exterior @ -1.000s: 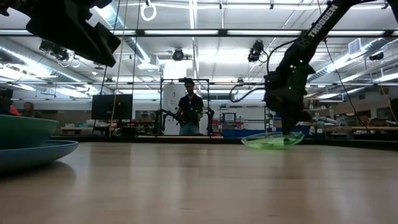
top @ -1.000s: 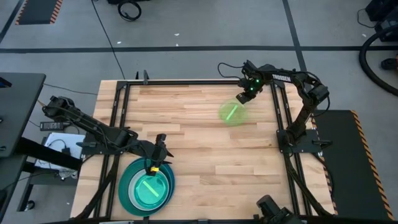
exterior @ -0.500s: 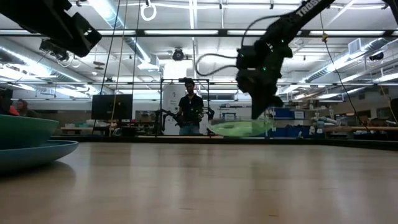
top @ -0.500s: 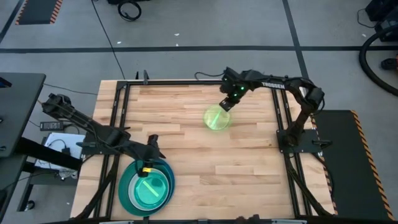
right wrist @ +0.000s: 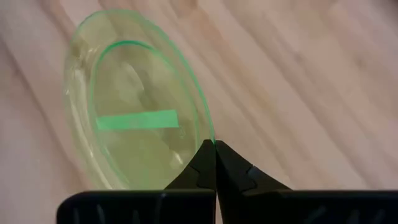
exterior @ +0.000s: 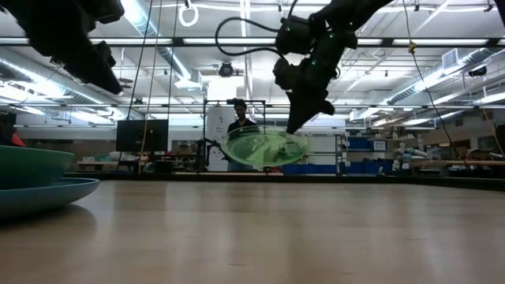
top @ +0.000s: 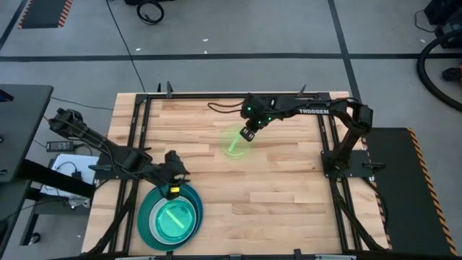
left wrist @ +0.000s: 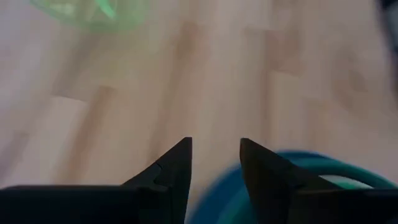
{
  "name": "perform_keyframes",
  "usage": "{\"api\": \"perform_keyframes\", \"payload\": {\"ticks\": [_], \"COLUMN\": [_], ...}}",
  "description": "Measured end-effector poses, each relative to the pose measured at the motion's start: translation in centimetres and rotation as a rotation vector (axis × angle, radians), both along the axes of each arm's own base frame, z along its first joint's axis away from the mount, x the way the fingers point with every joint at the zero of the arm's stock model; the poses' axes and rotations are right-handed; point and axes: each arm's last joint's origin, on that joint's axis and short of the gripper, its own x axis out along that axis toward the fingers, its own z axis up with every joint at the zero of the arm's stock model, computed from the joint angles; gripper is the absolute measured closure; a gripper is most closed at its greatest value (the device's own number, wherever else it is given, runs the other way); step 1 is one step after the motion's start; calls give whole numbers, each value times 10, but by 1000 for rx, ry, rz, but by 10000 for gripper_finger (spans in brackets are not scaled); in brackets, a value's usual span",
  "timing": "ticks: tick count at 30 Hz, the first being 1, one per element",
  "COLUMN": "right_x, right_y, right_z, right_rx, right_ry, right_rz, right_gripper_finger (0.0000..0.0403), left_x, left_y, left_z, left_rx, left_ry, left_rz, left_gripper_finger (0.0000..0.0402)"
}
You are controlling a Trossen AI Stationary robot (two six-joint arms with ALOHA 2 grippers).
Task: Stack plastic plates
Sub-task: Stack the light green plate on top of the light green plate
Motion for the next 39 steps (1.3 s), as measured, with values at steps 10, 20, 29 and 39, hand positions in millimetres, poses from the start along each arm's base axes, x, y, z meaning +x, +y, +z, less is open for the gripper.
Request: {"api": "perform_keyframes", "payload": {"ticks": [10, 20, 29, 39], "right_x": [23, 35, 36, 40], "right_y": [18, 20, 16, 23], "right_z": [12, 24, 29, 32], "right_rx": [-302, -325, -323, -362], "right_ry": [-128, -306, -333, -354], "right_rz": [-105, -169, -171, -128], "right_gripper_finger": [400, 400, 400, 400], "left_x": [10, 32, 41, 41], "left_y": [30, 65, 90, 94], "left_z": [1, 6, 4, 6], "left_rx": [203, 314, 431, 406], "left_ry": [-89, -201, -187, -209], "left_rz": [351, 602, 734, 757], "left_gripper_finger": [212, 175, 188, 189]}}
